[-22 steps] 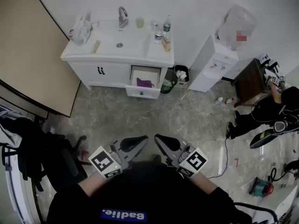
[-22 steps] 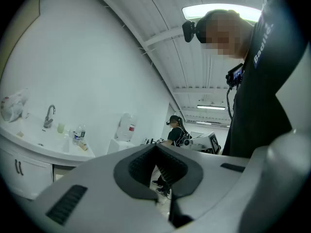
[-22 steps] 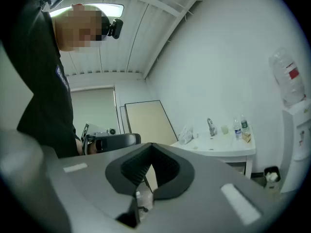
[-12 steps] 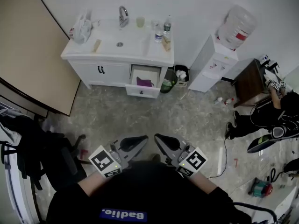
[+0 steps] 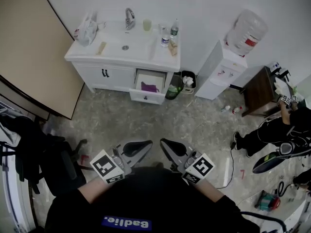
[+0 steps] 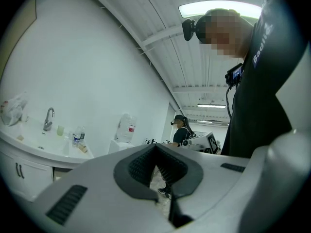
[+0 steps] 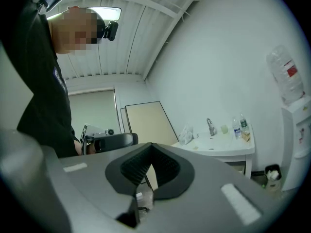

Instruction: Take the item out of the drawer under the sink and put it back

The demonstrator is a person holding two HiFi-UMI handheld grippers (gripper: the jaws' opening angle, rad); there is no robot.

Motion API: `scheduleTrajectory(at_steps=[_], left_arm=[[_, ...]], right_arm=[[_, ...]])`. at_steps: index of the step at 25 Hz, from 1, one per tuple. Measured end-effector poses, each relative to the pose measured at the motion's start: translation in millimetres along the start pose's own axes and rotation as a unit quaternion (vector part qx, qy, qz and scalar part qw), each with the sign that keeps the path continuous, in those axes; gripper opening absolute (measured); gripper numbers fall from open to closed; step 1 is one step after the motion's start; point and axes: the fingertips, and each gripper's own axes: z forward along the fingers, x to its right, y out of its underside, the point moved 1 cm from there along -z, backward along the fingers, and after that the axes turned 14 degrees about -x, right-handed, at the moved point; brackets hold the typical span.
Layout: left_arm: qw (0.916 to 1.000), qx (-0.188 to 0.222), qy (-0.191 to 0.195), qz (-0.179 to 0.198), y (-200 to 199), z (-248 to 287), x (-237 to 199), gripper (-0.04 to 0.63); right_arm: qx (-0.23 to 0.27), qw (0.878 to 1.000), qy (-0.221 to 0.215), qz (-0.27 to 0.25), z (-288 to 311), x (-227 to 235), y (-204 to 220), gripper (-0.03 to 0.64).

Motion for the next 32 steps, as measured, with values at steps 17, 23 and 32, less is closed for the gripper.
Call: scheduleTrajectory(at_steps=[17,23,32], left_arm=[[0.9987,0.019,-0.044,-0.017,-8.1,44.2,-37.8,-0.011],[0.9999,0.014,-0.006,-0.004,-17.6,62.9,-107.4,-0.011],[0.9990,0.014,0.043,-0.007,-51.5,59.5,-249.3,-0.011]], right_arm=[[-0.048,0.999,-0.016,0.003,-0.7,63.8,6.3,0.002],[-0.062,0.998,0.016,-0.009,48.6,117.4,-8.5,0.002],[-0.068,0.995,0.066,0.022,162.1,202.3,-50.5,0.002]])
